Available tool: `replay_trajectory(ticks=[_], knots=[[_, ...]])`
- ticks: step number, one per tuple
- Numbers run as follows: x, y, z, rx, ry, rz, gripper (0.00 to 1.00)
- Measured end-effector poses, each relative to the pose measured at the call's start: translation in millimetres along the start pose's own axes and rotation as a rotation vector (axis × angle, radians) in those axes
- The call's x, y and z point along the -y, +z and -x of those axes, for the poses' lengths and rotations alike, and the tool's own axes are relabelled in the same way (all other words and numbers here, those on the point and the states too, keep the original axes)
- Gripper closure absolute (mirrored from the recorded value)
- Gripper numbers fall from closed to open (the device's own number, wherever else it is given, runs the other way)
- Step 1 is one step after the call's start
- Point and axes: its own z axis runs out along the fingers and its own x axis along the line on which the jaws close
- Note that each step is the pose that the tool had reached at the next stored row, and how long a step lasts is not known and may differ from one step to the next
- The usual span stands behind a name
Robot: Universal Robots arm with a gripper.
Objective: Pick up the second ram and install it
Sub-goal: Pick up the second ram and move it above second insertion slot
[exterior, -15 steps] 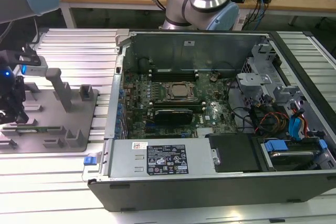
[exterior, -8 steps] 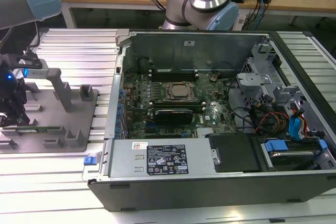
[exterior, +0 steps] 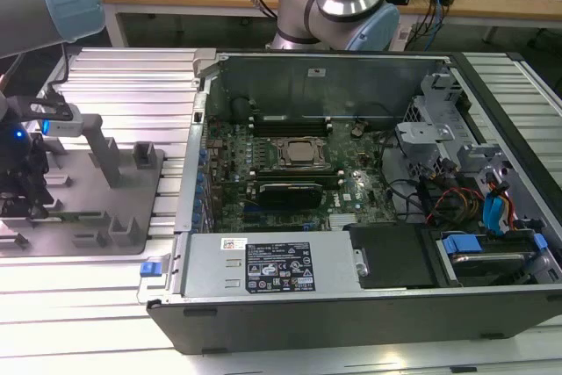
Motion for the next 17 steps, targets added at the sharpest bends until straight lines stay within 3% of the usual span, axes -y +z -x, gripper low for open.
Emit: replay_trajectory(ticks=[7, 13, 15, 17], knots=[[-3.0, 10.4, -0.1, -0.0056, 0.0, 0.0002, 0.72], [-3.0, 11.6, -0.1, -0.0049, 0.0, 0.0001, 0.72], [-3.0, 11.6, -0.1, -0.0046, 0.0, 0.0001, 0.81], [-3.0, 11.6, -0.1, -0.0041, 0.0, 0.0001, 0.82]])
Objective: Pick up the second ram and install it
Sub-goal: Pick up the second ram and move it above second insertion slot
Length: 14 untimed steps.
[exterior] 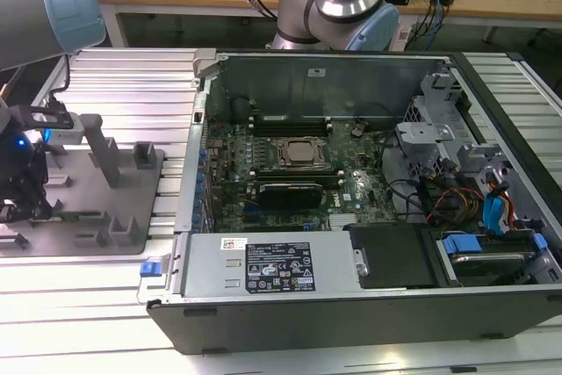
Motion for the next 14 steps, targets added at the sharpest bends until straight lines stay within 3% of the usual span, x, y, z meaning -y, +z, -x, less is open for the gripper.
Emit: replay_trajectory(ticks=[1, 4, 6, 14], knots=[[0.0, 0.0, 0.0, 0.0001, 0.0, -0.0001, 0.9], [0.0, 0.0, 0.0, 0.0004, 0.0, -0.0001, 0.9], [0.0, 0.2, 0.0, 0.0017, 0.031, -0.0006, 0.9], [0.1, 0.1, 0.0, 0.0019, 0.032, -0.0008, 0.9]])
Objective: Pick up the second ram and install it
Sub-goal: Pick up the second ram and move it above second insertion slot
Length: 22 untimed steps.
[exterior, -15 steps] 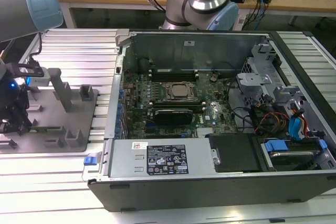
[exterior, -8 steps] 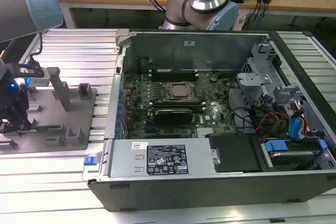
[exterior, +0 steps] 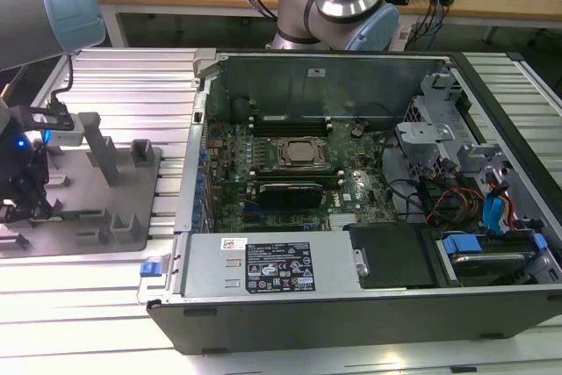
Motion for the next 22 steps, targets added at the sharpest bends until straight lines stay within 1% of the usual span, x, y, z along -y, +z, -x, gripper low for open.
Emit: replay_trajectory(ticks=[7, 8, 10, 16, 19, 21, 22], knots=[[0.0, -0.1, 0.0, 0.0, 0.001, 0.0, 0.91], [0.0, -0.1, 0.0, 0.0001, 0.009, -0.0001, 0.91], [0.0, -0.1, 0.0, 0.0001, 0.009, -0.0001, 0.91], [-0.2, -4.0, 0.1, 0.0, 0.004, -0.0001, 0.91], [-0.6, -13.3, 0.3, -0.0002, 0.003, 0.0, 0.91], [-1.0, -23.0, 0.5, -0.0001, 0.003, 0.0, 0.91], [-1.2, -26.6, 0.6, -0.0001, 0.003, -0.0001, 0.91]])
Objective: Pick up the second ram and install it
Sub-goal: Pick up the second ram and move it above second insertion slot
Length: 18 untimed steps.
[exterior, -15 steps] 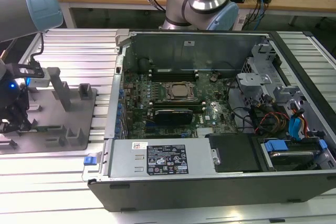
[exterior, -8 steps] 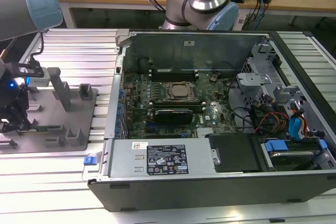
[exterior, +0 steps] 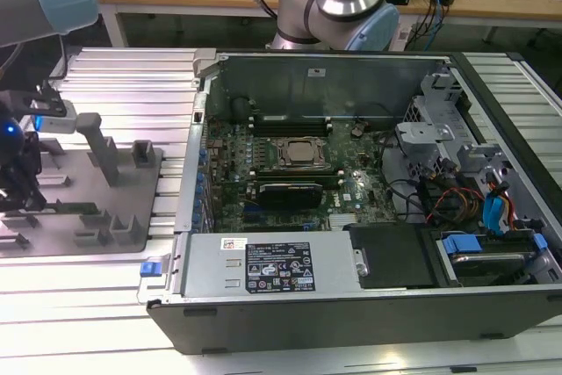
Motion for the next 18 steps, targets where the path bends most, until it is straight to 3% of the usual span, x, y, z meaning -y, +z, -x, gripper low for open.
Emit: replay_trajectory(ticks=[2, 4, 10, 18], knots=[[-0.3, -5.7, 0.1, -0.0001, 0.0, 0.0001, 0.91], [-0.9, -20.5, 0.4, -0.0001, 0.0, 0.0001, 0.91], [-1.6, -37.2, 0.7, -0.0001, 0.0, 0.0001, 0.91], [-3.0, -69.6, 1.4, -0.0001, 0.0, 0.0, 0.91]])
